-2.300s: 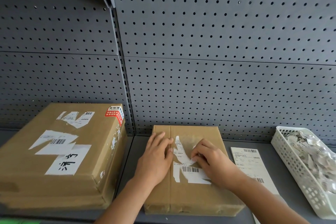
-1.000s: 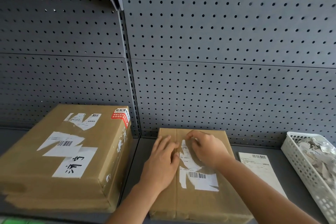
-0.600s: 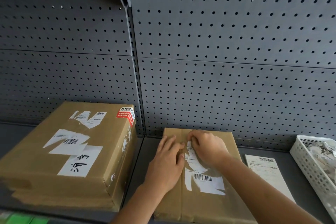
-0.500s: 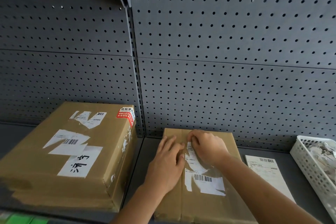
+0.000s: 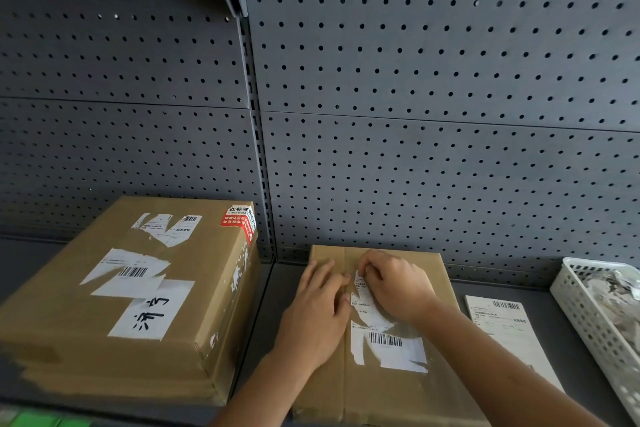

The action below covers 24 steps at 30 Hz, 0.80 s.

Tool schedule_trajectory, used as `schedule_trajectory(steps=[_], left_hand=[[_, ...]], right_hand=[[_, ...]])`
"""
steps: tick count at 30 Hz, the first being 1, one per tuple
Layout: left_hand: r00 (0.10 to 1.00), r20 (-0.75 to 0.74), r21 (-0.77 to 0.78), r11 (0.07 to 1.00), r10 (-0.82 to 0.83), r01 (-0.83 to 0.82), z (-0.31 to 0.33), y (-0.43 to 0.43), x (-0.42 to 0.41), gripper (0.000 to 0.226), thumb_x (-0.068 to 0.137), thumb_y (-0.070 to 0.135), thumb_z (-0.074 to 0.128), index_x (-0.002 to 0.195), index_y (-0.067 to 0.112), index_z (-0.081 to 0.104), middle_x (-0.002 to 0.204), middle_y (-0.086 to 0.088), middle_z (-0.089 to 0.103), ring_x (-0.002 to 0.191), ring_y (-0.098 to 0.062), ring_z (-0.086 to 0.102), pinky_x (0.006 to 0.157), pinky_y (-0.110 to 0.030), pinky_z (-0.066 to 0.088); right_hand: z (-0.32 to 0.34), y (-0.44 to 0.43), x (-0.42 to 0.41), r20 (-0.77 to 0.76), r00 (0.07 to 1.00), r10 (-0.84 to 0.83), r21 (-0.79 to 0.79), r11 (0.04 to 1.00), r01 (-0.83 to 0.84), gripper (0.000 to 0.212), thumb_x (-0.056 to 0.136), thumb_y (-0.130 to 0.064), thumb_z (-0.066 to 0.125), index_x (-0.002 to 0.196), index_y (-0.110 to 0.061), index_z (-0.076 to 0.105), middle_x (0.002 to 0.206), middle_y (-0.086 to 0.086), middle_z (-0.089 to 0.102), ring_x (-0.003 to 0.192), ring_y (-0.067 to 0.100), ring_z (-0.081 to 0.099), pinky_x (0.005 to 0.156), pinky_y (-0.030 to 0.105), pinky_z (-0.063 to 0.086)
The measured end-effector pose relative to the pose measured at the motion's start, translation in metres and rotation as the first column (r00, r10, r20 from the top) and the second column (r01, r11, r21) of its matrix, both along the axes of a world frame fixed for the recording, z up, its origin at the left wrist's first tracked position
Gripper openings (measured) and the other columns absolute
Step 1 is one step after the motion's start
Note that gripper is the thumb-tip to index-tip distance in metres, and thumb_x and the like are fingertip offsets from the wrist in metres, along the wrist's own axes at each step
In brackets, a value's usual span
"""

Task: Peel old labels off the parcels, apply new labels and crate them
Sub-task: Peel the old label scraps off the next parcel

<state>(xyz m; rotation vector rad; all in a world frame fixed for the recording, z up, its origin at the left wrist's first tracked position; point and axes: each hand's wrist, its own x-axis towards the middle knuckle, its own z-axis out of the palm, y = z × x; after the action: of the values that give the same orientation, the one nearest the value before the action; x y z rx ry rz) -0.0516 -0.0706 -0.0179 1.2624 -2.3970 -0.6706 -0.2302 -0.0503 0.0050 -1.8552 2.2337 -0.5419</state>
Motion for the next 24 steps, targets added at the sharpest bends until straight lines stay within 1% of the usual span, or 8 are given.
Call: schedule_trajectory(steps=[2,5,8,12,14,16,20,24], left_hand=[[1.000,0.000,-0.004,1.000,0.002,-0.002,-0.0006,-0.0002,0.0000,0.036,0.106,0.042,0.039,0.141,0.042,0.045,0.162,0.024,0.014,0.150,0.004,-0.009,0.113,-0.037,0.041],[1.000,-0.003,-0.005,1.000,0.002,-0.002,-0.0005,0.0009,0.0001,0.035,0.106,0.041,0.039,0.140,0.041,0.046,0.162,0.024,0.014,0.150,0.003,-0.009,0.112,-0.037,0.041],[1.000,0.003,-0.002,1.000,0.000,0.000,0.0015,0.0011,0.0002,0.035,0.106,0.041,0.038,0.140,0.040,0.046,0.162,0.024,0.013,0.150,0.003,-0.010,0.111,-0.035,0.040],[1.000,0.008,0.005,1.000,-0.002,0.002,0.0035,0.0026,-0.0006,0.036,0.106,0.041,0.037,0.141,0.040,0.045,0.163,0.023,0.013,0.150,0.003,-0.010,0.112,-0.037,0.038],[1.000,0.006,0.006,1.000,-0.001,0.001,0.0040,0.0026,0.0000,0.036,0.106,0.041,0.038,0.142,0.041,0.045,0.163,0.023,0.013,0.150,0.002,-0.011,0.112,-0.037,0.038],[1.000,0.003,0.003,1.000,-0.002,0.002,0.0040,0.0024,0.0005,0.036,0.106,0.041,0.038,0.142,0.041,0.044,0.163,0.023,0.013,0.151,0.002,-0.010,0.113,-0.037,0.038],[1.000,0.004,0.002,1.000,-0.005,0.005,0.0033,0.0022,0.0007,0.035,0.107,0.040,0.037,0.141,0.040,0.045,0.163,0.022,0.013,0.150,0.002,-0.010,0.112,-0.036,0.039],[1.000,0.009,0.002,1.000,-0.004,0.004,0.0042,0.0021,0.0001,0.035,0.107,0.040,0.037,0.141,0.039,0.045,0.163,0.022,0.013,0.151,0.002,-0.010,0.112,-0.036,0.038]], right_hand=[[-0.0005,0.0019,-0.0012,0.015,1.000,-0.006,-0.014,1.000,0.006,0.017,0.098,-0.027,0.041,0.101,-0.035,0.055,0.082,-0.013,0.064,0.074,0.016,0.060,0.066,0.032,0.047],[0.0008,0.0017,0.0001,-0.030,0.999,0.018,-0.027,0.999,-0.019,0.019,0.098,-0.028,0.043,0.105,-0.036,0.058,0.089,-0.015,0.065,0.077,0.016,0.062,0.068,0.031,0.047],[0.0019,-0.0011,0.0025,-0.060,0.997,0.046,-0.017,0.999,-0.047,0.019,0.098,-0.026,0.041,0.100,-0.034,0.058,0.085,-0.015,0.058,0.073,0.016,0.058,0.066,0.031,0.045],[0.0024,-0.0047,-0.0004,-0.067,0.998,0.020,0.017,1.000,-0.019,0.017,0.098,-0.025,0.038,0.096,-0.033,0.053,0.079,-0.011,0.060,0.071,0.018,0.058,0.066,0.032,0.047],[0.0025,-0.0048,-0.0025,-0.029,1.000,-0.007,0.004,1.000,0.007,0.017,0.098,-0.023,0.038,0.094,-0.033,0.050,0.070,-0.012,0.056,0.064,0.014,0.055,0.061,0.031,0.045],[0.0029,-0.0039,-0.0038,0.000,1.000,-0.012,-0.014,1.000,0.012,0.018,0.099,-0.023,0.038,0.098,-0.034,0.052,0.066,-0.014,0.055,0.059,0.006,0.051,0.057,0.028,0.041],[0.0034,-0.0027,0.0017,-0.053,0.999,0.007,0.006,1.000,-0.007,0.022,0.099,-0.026,0.037,0.101,-0.033,0.057,0.080,-0.015,0.056,0.072,0.016,0.057,0.065,0.030,0.042],[0.0015,-0.0011,0.0031,-0.054,0.999,0.006,0.021,1.000,-0.005,0.023,0.097,-0.022,0.038,0.093,-0.031,0.059,0.082,-0.016,0.057,0.075,0.015,0.058,0.065,0.029,0.041]])
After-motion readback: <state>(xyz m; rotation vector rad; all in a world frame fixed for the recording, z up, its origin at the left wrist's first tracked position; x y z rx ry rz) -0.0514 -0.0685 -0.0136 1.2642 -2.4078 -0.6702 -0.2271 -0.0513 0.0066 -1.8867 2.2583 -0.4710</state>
